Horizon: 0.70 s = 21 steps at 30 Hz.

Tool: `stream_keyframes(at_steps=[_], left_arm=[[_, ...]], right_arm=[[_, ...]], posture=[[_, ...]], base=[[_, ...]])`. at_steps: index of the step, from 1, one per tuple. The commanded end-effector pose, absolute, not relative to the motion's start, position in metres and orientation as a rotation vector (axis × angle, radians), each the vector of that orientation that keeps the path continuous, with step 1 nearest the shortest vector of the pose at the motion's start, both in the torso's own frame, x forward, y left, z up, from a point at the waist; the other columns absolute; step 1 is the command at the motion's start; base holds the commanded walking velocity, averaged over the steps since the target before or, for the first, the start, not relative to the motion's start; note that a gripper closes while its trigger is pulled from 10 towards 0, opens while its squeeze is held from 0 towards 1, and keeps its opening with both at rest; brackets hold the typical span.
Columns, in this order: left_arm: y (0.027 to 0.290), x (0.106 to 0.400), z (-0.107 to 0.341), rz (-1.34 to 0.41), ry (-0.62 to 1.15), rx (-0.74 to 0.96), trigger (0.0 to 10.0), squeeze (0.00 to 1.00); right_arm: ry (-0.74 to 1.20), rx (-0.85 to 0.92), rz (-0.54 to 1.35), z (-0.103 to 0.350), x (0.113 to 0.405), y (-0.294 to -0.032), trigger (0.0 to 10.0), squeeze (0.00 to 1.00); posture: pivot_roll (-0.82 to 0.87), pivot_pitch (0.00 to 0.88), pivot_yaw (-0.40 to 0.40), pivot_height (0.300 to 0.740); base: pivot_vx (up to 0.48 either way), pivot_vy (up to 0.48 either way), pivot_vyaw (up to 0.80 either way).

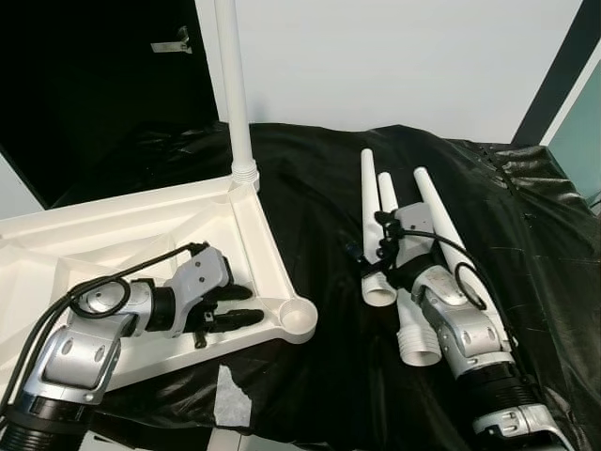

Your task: Building children table

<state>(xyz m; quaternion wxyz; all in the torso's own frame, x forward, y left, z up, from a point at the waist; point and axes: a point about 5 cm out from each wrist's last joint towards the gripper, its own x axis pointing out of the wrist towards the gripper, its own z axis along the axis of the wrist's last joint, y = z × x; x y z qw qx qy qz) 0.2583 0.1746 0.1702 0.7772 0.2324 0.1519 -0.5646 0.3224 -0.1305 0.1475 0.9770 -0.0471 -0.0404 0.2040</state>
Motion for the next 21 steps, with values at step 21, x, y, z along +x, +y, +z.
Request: stream_keyframes(at_steps=[21], left_arm=[[0.2, 0.321, 0.214, -0.683, 0.043, 0.528, 10.0, 0.0]], right_arm=[[-0.122, -0.098, 0.309, 0.156, 0.334, -0.145, 10.0, 0.0]], posture=[[0.07, 0.0, 0.029, 0.74]], base=[[0.0, 0.0, 0.0]])
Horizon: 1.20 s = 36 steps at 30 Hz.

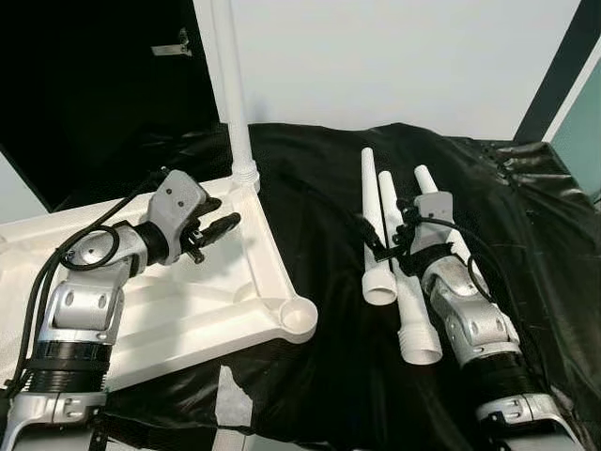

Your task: Building children table

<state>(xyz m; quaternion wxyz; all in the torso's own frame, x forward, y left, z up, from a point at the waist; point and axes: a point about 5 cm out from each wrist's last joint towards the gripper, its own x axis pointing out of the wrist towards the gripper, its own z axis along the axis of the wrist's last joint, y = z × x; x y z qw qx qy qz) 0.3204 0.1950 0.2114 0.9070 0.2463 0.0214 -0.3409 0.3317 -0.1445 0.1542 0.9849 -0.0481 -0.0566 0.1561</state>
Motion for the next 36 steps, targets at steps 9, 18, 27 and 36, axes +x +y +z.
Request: stream_keyframes(at_steps=[9, 18, 27, 36], left_arm=[[0.183, 0.318, 0.197, -0.688, 0.054, 0.466, 10.0, 0.0], [0.155, 0.302, 0.198, -0.858, -0.009, 0.406, 10.0, 0.0], [0.137, 0.288, 0.204, -1.014, -0.064, 0.415, 10.0, 0.0], [0.13, 0.281, 0.213, -1.075, -0.093, 0.438, 10.0, 0.0]], right_arm=[[-0.122, -0.097, 0.281, 0.155, 0.333, -0.15, 10.0, 0.0], [-0.091, -0.086, 0.171, 0.157, 0.335, -0.158, 10.0, 0.0], [-0.028, -0.038, 0.058, 0.157, 0.33, -0.174, 10.0, 0.0], [0.082, 0.031, -0.084, 0.151, 0.313, -0.205, 10.0, 0.0]], posture=[[0.07, 0.0, 0.011, 0.74], [0.07, 0.0, -0.005, 0.74], [0.07, 0.0, -0.012, 0.74], [0.05, 0.0, -0.011, 0.74]], base=[[0.0, 0.0, 0.0], [0.0, 0.0, 0.0], [0.0, 0.0, 0.0], [0.0, 0.0, 0.0]])
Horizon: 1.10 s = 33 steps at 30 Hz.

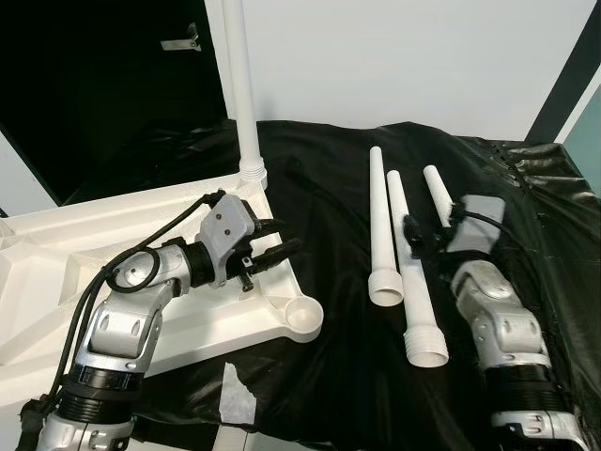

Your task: Building children table

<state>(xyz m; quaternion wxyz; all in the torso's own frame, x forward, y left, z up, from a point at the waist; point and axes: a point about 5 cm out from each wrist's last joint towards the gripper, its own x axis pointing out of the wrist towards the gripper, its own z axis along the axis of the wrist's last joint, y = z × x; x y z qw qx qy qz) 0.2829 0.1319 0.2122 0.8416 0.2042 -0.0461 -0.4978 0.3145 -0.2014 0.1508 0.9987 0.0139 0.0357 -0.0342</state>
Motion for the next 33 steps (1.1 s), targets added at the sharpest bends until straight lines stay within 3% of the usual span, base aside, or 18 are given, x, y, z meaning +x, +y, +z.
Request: stream_keyframes(at_steps=[1, 9, 15, 19, 25, 33], left_arm=[[0.129, 0.279, 0.215, -1.089, -0.103, 0.437, 10.0, 0.0], [0.121, 0.264, 0.214, -1.206, -0.105, 0.389, 10.0, 0.0], [0.121, 0.263, 0.202, -1.22, -0.059, 0.39, 10.0, 0.0], [0.121, 0.263, 0.203, -1.229, -0.06, 0.401, 10.0, 0.0], [0.121, 0.265, 0.209, -1.208, -0.082, 0.411, 10.0, 0.0], [0.122, 0.266, 0.209, -1.188, -0.092, 0.414, 10.0, 0.0]], right_arm=[[0.108, 0.03, -0.107, 0.149, 0.311, -0.21, 10.0, 0.0], [0.237, 0.04, -0.202, 0.143, 0.302, -0.236, 10.0, 0.0], [0.309, 0.048, -0.145, 0.143, 0.298, -0.241, 10.0, 0.0], [0.432, 0.069, -0.003, 0.134, 0.293, -0.239, 10.0, 0.0], [0.547, 0.203, -0.002, 0.124, 0.289, -0.243, 10.0, 0.0], [0.744, 0.224, -0.001, 0.115, 0.284, -0.259, 10.0, 0.0]], posture=[[0.05, 0.0, -0.011, 0.74], [0.04, 0.0, -0.021, 0.74], [0.03, 0.0, -0.016, 0.74], [0.02, 0.0, -0.025, 0.74], [0.03, 0.0, -0.046, 0.74], [0.02, 0.0, -0.05, 0.74]], base=[[0.0, 0.0, 0.0], [0.0, 0.0, 0.0], [0.0, 0.0, 0.0], [0.0, 0.0, 0.0], [0.0, 0.0, 0.0], [0.0, 0.0, 0.0]])
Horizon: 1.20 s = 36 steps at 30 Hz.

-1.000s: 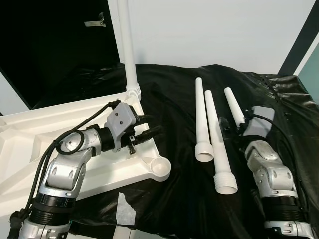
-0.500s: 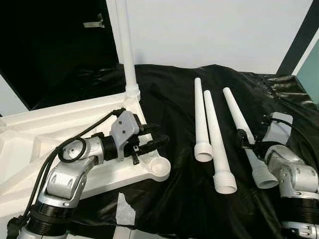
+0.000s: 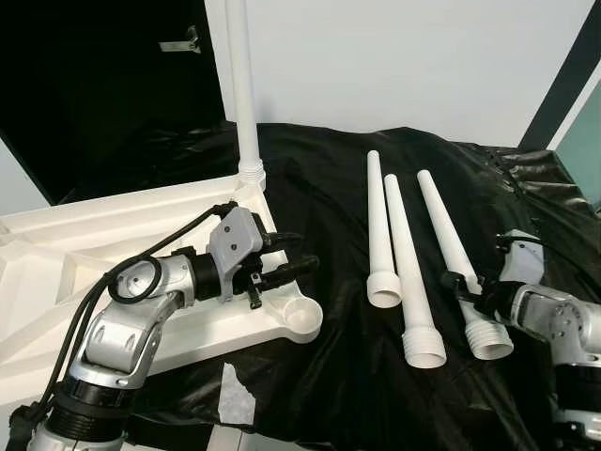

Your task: Building children table

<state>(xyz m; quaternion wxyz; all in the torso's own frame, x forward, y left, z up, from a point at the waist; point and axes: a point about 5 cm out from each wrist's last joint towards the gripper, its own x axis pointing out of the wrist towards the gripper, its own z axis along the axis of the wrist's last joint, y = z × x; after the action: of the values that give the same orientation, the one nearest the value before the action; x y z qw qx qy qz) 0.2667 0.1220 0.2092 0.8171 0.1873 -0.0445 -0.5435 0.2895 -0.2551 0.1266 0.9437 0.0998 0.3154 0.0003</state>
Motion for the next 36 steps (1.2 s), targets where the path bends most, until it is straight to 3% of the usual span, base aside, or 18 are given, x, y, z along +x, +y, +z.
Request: stream_keyframes(at_steps=[1, 5, 6, 7, 11, 12, 16, 18, 19, 20, 21, 22, 36], left_arm=[[0.122, 0.266, 0.209, -1.188, -0.092, 0.414, 10.0, 0.0], [0.122, 0.267, 0.21, -1.183, -0.095, 0.415, 10.0, 0.0], [0.121, 0.268, 0.21, -1.182, -0.097, 0.418, 10.0, 0.0], [0.121, 0.268, 0.21, -1.182, -0.098, 0.42, 10.0, 0.0], [0.121, 0.269, 0.211, -1.182, -0.1, 0.42, 10.0, 0.0], [0.12, 0.27, 0.212, -1.181, -0.104, 0.422, 10.0, 0.0], [0.119, 0.274, 0.213, -1.172, -0.105, 0.424, 10.0, 0.0], [0.12, 0.275, 0.214, -1.168, -0.103, 0.424, 10.0, 0.0], [0.12, 0.275, 0.214, -1.163, -0.105, 0.422, 10.0, 0.0], [0.12, 0.275, 0.214, -1.163, -0.105, 0.422, 10.0, 0.0], [0.12, 0.276, 0.214, -1.157, -0.103, 0.417, 10.0, 0.0], [0.12, 0.277, 0.215, -1.138, -0.107, 0.42, 10.0, 0.0], [0.13, 0.301, 0.226, -0.959, -0.133, 0.339, 10.0, 0.0]], right_arm=[[0.744, 0.224, -0.001, 0.115, 0.284, -0.259, 10.0, 0.0], [0.79, 0.234, -0.002, 0.116, 0.285, -0.264, 9.6, 0.0], [0.81, 0.246, 0.005, 0.117, 0.286, -0.266, 4.5, 0.0], [0.828, 0.26, 0.009, 0.119, 0.287, -0.267, 4.0, 0.0], [0.84, 0.256, 0.012, 0.12, 0.287, -0.268, 4.1, 0.0], [0.844, 0.238, 0.019, 0.123, 0.289, -0.269, 0.0, 0.0], [0.756, 0.176, 0.055, 0.136, 0.297, -0.266, 0.0, 0.0], [0.715, 0.168, 0.057, 0.142, 0.3, -0.265, 0.5, 0.0], [0.679, 0.146, 0.05, 0.146, 0.303, -0.264, 4.0, 0.0], [0.679, 0.146, 0.05, 0.146, 0.303, -0.264, 4.0, 0.0], [0.647, 0.129, 0.059, 0.151, 0.305, -0.262, 6.2, 0.0], [0.615, 0.126, 0.069, 0.156, 0.306, -0.259, 10.0, 0.0], [0.403, 0.168, 0.132, 0.181, 0.311, -0.242, 10.0, 0.0]], posture=[[0.02, 0.0, -0.05, 0.74], [0.01, 0.0, -0.051, 0.74], [0.01, 0.0, -0.05, 0.74], [0.01, 0.0, -0.049, 0.74], [0.01, 0.0, -0.049, 0.74], [0.0, 0.0, -0.047, 0.74], [0.0, 0.0, -0.045, 0.74], [0.0, 0.0, -0.045, 0.74], [0.0, 0.0, -0.044, 0.74], [0.0, 0.0, -0.044, 0.74], [0.0, 0.0, -0.044, 0.74], [0.01, 0.0, -0.048, 0.74], [0.0, 0.0, -0.027, 0.74]], base=[[0.0, 0.0, 0.0], [0.0, 0.0, 0.0], [0.0, 0.0, 0.0], [0.0, 0.0, 0.0], [0.0, 0.0, 0.0], [0.0, 0.0, 0.0], [0.0, 0.0, 0.0], [0.0, 0.0, 0.0], [0.0, 0.0, 0.0], [0.0, 0.0, 0.0], [0.0, 0.0, 0.0], [0.0, 0.0, 0.0], [0.0, 0.0, 0.0]])
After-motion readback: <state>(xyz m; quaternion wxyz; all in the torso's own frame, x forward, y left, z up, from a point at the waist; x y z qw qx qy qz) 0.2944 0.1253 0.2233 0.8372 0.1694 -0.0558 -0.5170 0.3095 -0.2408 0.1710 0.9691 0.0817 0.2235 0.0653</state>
